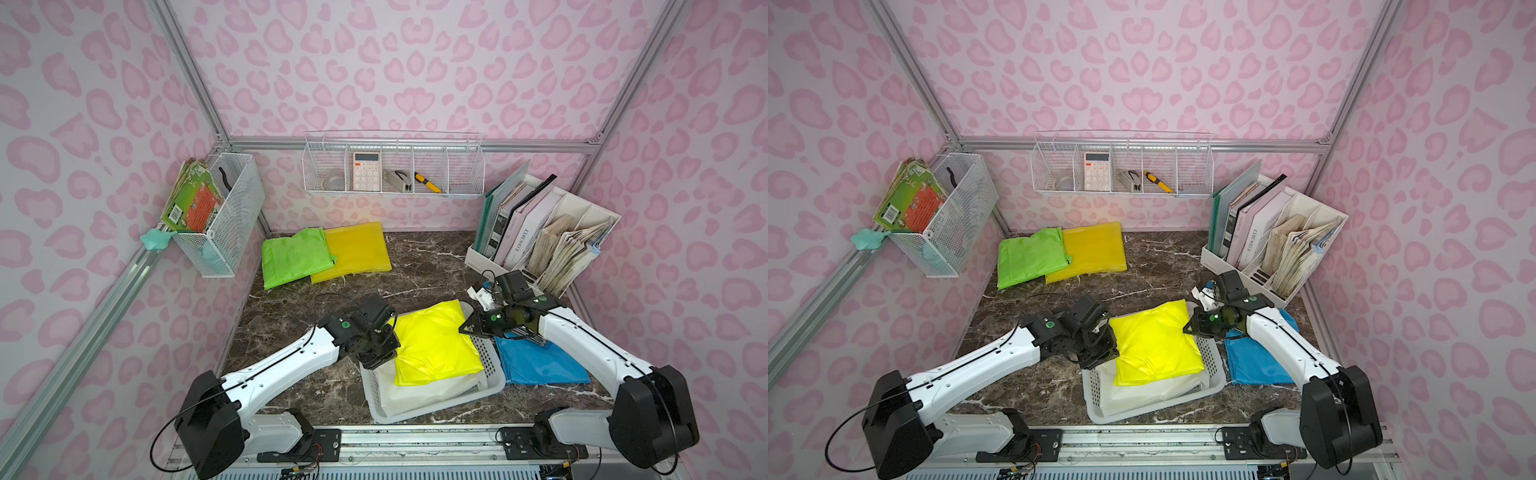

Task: Put the folded raincoat in the basket
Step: Place the raincoat in the basket.

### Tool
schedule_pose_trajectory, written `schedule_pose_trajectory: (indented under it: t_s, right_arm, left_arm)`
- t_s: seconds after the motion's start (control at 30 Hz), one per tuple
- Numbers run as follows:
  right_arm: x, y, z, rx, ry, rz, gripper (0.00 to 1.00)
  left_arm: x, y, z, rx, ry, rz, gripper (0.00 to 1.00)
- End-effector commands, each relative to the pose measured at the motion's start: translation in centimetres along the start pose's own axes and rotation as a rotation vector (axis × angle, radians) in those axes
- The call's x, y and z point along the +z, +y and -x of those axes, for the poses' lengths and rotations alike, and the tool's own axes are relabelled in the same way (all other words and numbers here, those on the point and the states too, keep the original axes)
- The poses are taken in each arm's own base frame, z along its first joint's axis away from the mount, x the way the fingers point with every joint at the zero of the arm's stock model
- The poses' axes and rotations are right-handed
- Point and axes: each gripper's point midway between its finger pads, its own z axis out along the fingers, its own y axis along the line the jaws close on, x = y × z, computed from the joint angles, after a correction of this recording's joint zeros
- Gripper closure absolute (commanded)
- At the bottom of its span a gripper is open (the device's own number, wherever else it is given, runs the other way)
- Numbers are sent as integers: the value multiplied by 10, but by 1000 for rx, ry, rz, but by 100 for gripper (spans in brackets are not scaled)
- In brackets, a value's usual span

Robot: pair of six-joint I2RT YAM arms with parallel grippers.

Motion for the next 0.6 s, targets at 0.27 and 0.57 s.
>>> schedule_pose_trajectory:
  t_s: [0.27,0.57]
  right_arm:
    - [18,-19,-10,-5,-15,-23,100]
    - [34,-30,-20,19,17,-49,93]
  left_arm:
    - [31,41,-9,-70,-8,75,100]
    - [31,59,-13,-63,1,150,94]
